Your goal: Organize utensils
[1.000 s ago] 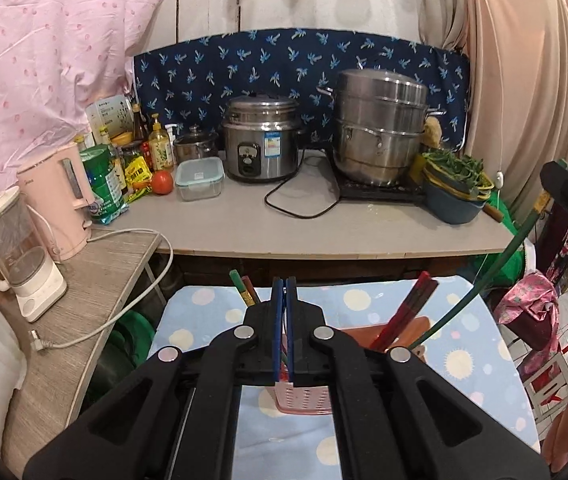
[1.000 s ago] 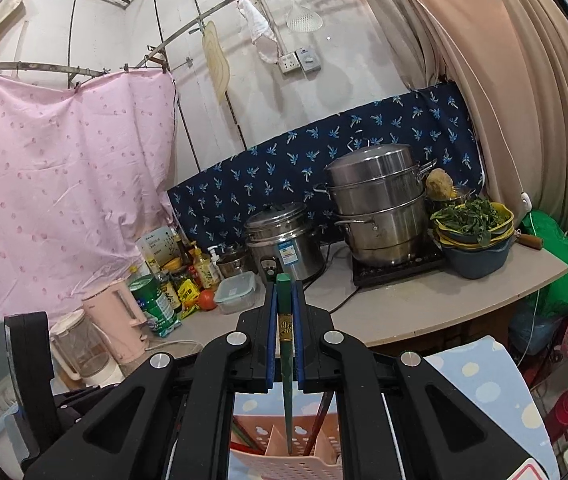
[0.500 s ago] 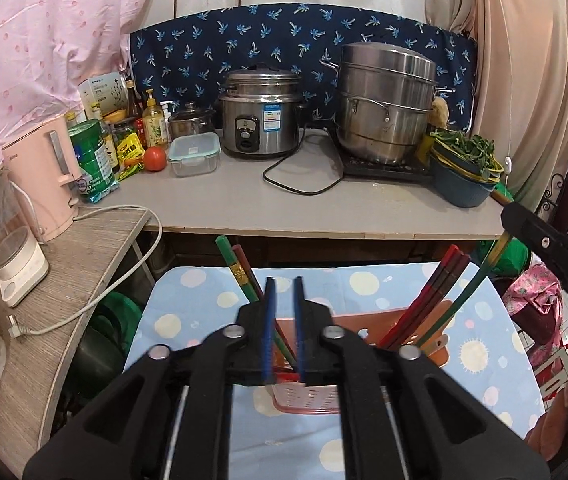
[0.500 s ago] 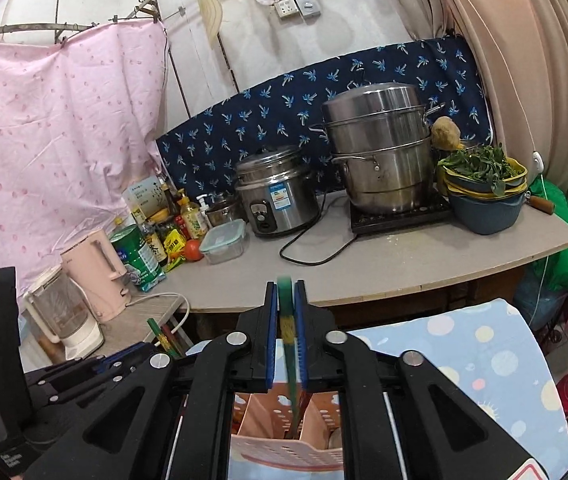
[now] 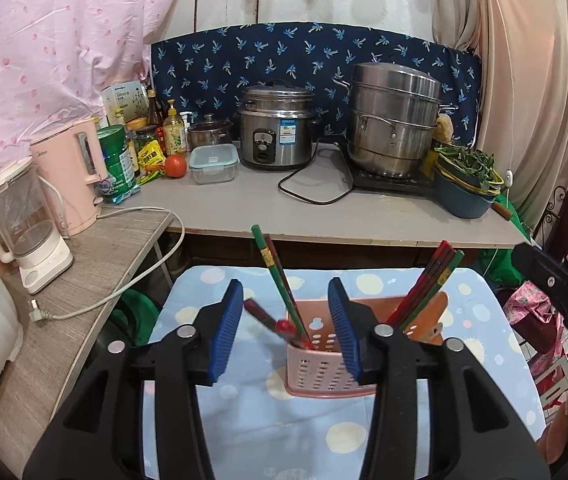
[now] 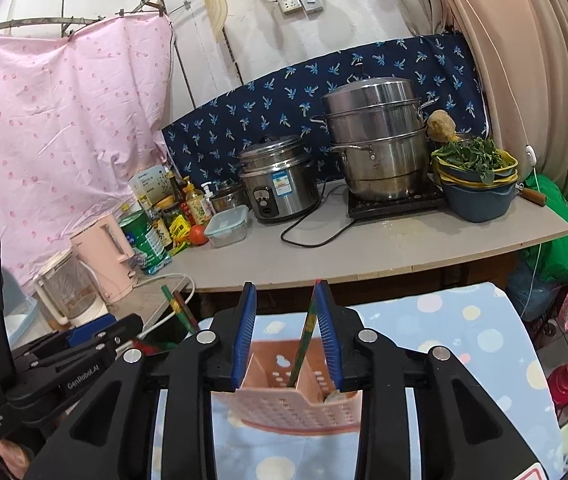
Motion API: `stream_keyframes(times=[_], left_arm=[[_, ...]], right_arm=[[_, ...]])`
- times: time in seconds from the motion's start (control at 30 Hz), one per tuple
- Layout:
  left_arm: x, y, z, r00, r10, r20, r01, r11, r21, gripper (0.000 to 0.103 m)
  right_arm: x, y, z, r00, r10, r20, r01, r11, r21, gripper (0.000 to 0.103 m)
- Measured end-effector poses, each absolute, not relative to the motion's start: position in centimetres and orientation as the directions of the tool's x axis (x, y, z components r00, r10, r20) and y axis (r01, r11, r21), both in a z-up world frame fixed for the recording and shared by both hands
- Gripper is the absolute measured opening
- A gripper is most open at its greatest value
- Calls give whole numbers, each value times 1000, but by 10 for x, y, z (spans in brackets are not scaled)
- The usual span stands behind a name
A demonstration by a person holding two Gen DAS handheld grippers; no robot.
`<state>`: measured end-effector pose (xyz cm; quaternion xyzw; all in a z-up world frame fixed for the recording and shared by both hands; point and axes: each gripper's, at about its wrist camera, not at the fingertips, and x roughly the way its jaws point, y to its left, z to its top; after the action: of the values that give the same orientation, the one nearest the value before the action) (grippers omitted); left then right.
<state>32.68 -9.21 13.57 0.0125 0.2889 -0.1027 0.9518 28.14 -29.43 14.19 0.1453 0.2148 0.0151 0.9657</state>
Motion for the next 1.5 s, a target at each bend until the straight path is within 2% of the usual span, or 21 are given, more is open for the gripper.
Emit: stream_keyframes(times=[0.33,0.4,0.63,1.33,1.5], left_arm=[[284,-80,134,812,-170,-559,183,983,-34,44],[276,-79,133,812,-166,-559,180,983,-29,44],[240,-81,127,817,-159,-554,192,981,1,44],[183,-62,90,810,-125,-573,162,987,15,64],[175,-61,82,810,-116,-574,158,987,24,74]], right_arm=[[227,-272,134,890,103,-443,5,972,235,32],[216,-267,132,887,102,-450,1,975,223,39],[179,-253,123,873,65,-483,26,983,179,42],[129,-246,88,827,-41,-561,113,989,95,44],[122,-247,80,817,-57,-574,125,989,79,47]])
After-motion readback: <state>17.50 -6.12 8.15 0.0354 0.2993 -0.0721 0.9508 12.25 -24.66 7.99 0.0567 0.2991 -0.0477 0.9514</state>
